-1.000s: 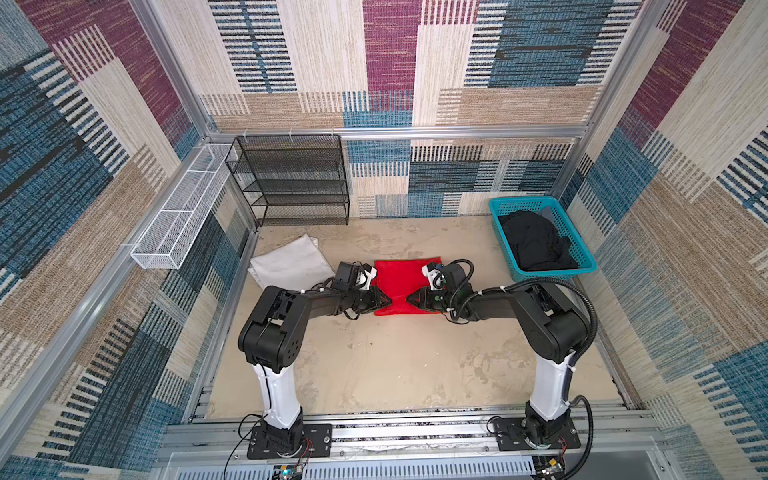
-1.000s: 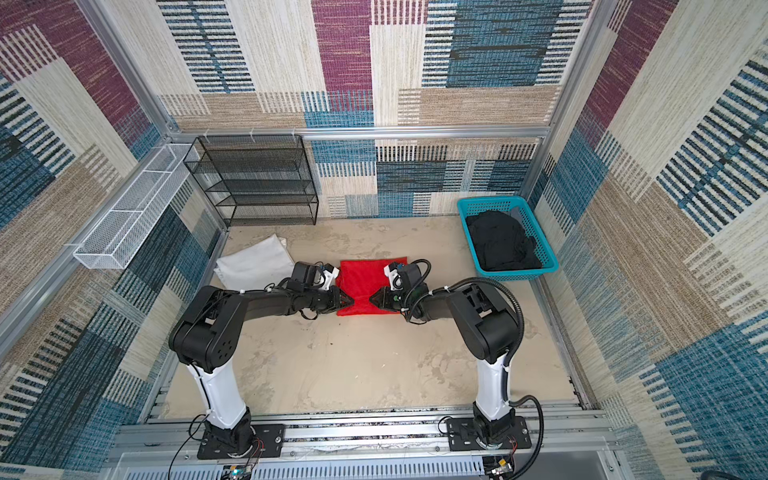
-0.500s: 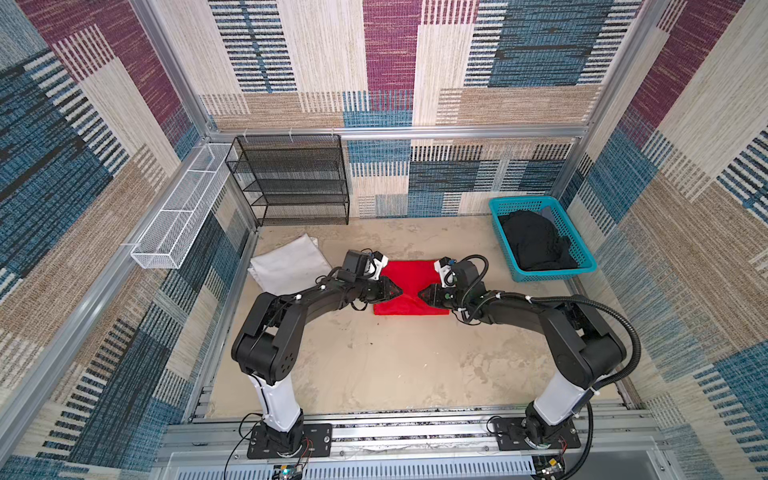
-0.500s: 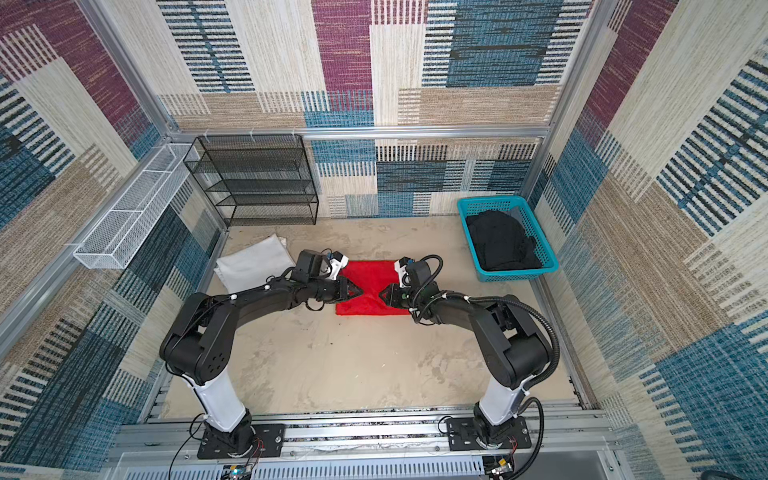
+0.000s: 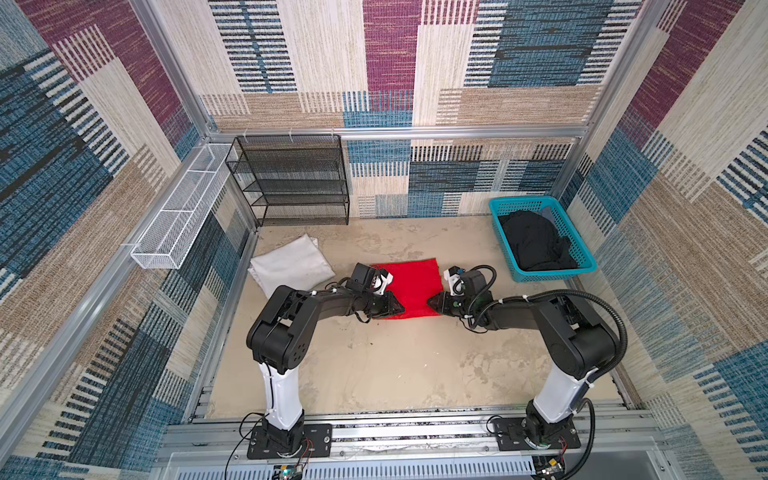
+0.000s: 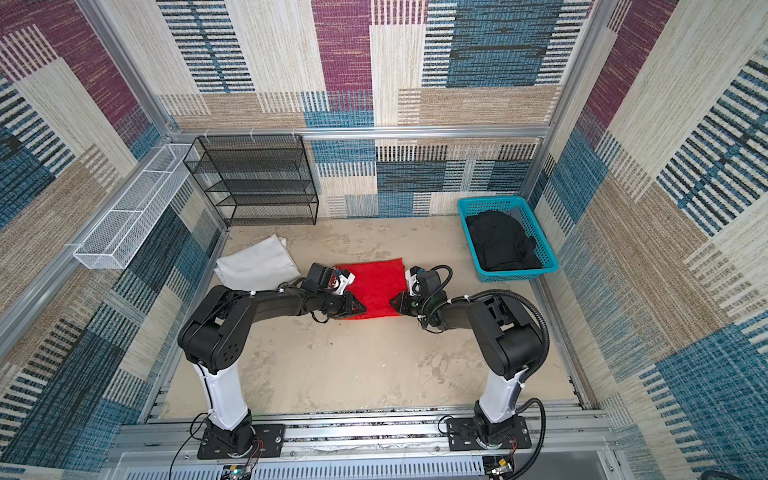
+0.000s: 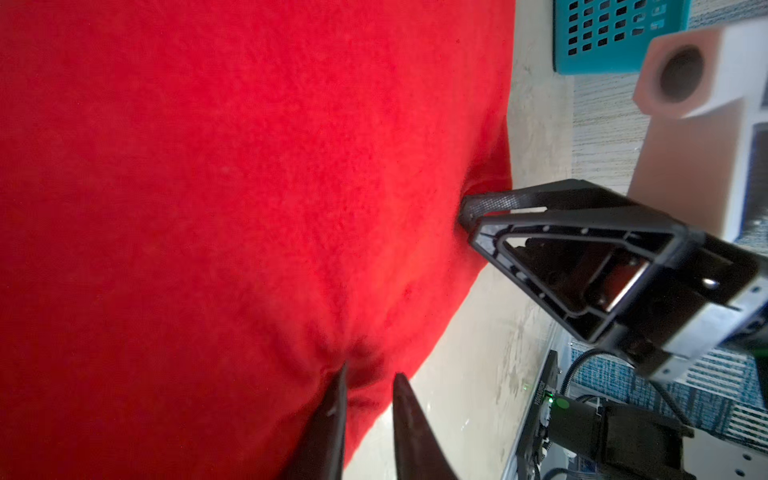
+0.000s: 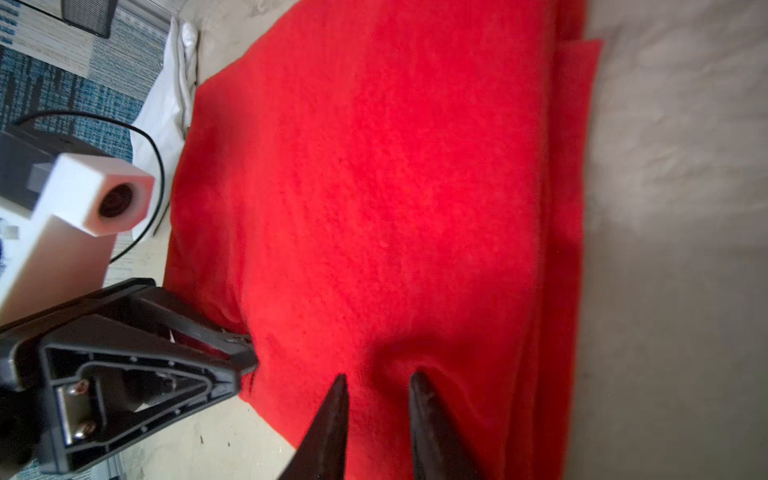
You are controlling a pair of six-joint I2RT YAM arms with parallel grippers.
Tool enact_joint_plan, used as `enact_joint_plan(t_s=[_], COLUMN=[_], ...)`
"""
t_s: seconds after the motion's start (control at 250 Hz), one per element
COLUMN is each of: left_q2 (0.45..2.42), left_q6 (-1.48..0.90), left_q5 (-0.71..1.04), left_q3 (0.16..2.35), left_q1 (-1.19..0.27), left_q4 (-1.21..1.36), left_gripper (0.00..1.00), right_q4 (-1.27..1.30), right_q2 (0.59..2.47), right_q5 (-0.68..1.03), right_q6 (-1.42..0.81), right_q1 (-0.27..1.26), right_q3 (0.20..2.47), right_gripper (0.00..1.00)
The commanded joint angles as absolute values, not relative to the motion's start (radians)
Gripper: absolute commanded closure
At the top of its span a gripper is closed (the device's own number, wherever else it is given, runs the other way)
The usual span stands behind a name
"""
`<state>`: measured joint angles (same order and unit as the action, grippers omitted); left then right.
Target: Fold and stack the t-shirts
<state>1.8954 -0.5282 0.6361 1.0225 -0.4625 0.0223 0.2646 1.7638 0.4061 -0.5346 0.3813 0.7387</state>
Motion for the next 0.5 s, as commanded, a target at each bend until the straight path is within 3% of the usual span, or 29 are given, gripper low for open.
enact_joint_plan(t_s=[0.0,0.308,0.496], left_q2=[1.834,1.776,1.759], left_q6=[-0.514,-0.518,-0.541], left_q5=[0.624,0.625,0.611], left_q3=[1.018,0.992,0.892], left_q1=[-0.453,-0.427,-0.420], left_q4=[0.005,-0.014,0.043], left_gripper=[0.75,0.76,0.77], right_q4=[0.113,0.077,0.176], right_q2=[1.730,1.620,1.698], right_q5=[0.341,0.444,0.555], right_q6=[-0.506,-0.483,-0.542], right_q1=[0.380,0.426,0.486], right_q3=[0.747,0.816,0.814], right_gripper=[0.71,0.70,0.70])
